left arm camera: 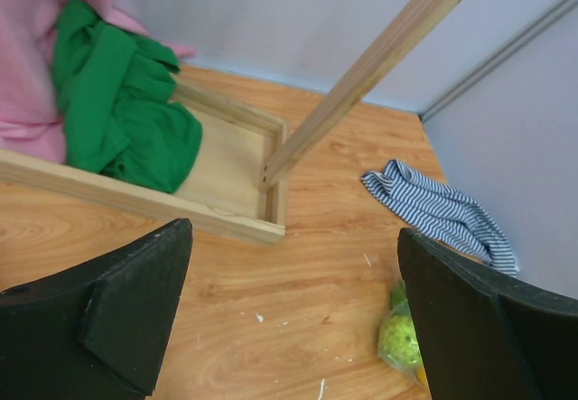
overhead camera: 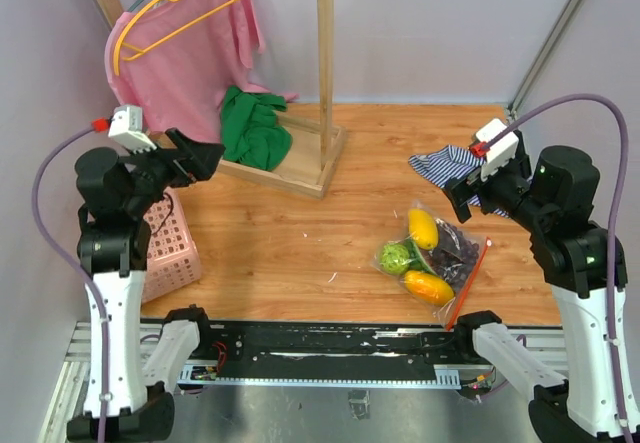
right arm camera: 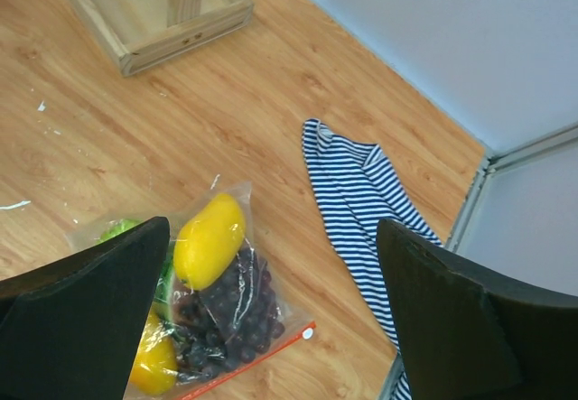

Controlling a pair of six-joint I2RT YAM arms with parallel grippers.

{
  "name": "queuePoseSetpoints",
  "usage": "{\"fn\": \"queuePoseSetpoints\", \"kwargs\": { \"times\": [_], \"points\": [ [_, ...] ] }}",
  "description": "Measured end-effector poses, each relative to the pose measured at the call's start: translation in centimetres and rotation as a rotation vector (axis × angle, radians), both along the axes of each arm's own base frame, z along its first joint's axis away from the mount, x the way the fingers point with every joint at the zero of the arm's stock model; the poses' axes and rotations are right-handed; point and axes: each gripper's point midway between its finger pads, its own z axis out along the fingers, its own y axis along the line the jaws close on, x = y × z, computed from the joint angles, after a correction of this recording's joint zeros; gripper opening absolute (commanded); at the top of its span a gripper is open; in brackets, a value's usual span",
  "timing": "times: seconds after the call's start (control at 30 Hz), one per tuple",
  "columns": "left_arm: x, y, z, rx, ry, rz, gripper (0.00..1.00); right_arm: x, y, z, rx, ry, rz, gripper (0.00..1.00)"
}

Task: Open the zip-top bag and remove the fake food
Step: Adjust the bin at the center of the board.

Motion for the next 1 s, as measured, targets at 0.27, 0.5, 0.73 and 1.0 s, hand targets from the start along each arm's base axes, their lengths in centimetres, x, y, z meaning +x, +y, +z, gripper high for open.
{"fn": "queuePoseSetpoints", "kwargs": {
  "times": [0.27,0.5,0.73,1.0],
  "points": [
    [-4.6,3.7,1.1,0.066,-0.060,0.248,0.99,0.5,2.3,-3.8,0.072,0.077,0.098,0.98],
    [-5.5,7.8,-2.7,0.160,-0.002,0.464,0.98,1.0,4.4,-7.7,0.125,0.175,0.204,0.98],
    [-3.6,12.8,-7.3,0.243,0.173,0.703,0.99,1.0,5.1,-9.1,0.142,0.209,0.245,0.98],
    [-5.7,23.8,-12.7,0.242,0.393,1.119,0.99,1.9,5.2,-10.1,0.133,0.241,0.252,0.98]
  ]
}}
